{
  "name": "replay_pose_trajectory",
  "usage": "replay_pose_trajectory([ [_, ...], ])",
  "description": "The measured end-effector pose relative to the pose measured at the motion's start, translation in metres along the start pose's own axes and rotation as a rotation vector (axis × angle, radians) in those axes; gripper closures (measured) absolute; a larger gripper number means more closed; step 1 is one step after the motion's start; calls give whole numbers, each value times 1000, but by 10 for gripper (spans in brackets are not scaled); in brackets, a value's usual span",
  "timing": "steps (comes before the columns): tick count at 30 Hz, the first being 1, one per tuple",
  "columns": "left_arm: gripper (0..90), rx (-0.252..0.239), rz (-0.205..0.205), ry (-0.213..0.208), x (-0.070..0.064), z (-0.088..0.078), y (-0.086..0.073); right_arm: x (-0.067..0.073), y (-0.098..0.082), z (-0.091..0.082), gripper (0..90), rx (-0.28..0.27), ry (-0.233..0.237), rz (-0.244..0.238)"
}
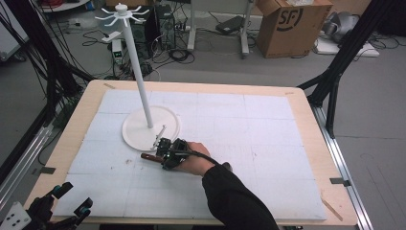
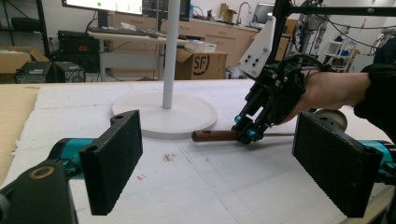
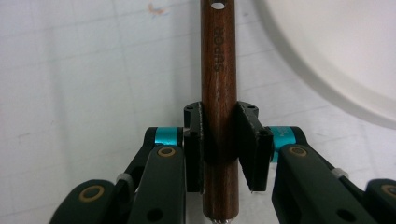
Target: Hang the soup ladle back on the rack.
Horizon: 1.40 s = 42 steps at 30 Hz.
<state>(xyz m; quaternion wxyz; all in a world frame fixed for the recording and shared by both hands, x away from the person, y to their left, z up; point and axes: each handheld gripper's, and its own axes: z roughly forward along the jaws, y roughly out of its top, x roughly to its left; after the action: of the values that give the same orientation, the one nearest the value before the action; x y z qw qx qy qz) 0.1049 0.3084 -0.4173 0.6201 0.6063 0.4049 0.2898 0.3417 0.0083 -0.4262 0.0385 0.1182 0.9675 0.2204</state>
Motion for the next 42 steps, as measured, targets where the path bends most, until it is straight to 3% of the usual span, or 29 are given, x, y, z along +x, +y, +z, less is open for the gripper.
replay_pose_trajectory([
  [2, 167, 0, 0, 2, 0, 0, 0, -3, -3, -5, 741, -43, 18, 23],
  [3, 168, 0, 1, 3, 0, 0, 0, -4, -3, -8, 741, -56, 3, 28],
  [7, 168, 3, 2, 5, 0, 0, -1, -7, -7, -21, 741, -134, -2, 19],
  [23, 172, 9, 4, 10, -1, 1, -1, -11, -25, -71, 744, -399, -101, 47],
  [30, 172, 13, 5, 11, -1, 2, -1, -11, -37, -93, 744, -558, -146, 51],
  [33, 173, 14, 5, 12, -1, 2, -2, -11, -44, -99, 744, -600, -162, 69],
  [39, 173, 21, 9, 9, -3, 4, -2, -14, -54, -109, 744, -666, -163, 106],
  [42, 174, 23, 7, 9, -3, 4, -2, -17, -56, -114, 744, -717, -141, 134],
])
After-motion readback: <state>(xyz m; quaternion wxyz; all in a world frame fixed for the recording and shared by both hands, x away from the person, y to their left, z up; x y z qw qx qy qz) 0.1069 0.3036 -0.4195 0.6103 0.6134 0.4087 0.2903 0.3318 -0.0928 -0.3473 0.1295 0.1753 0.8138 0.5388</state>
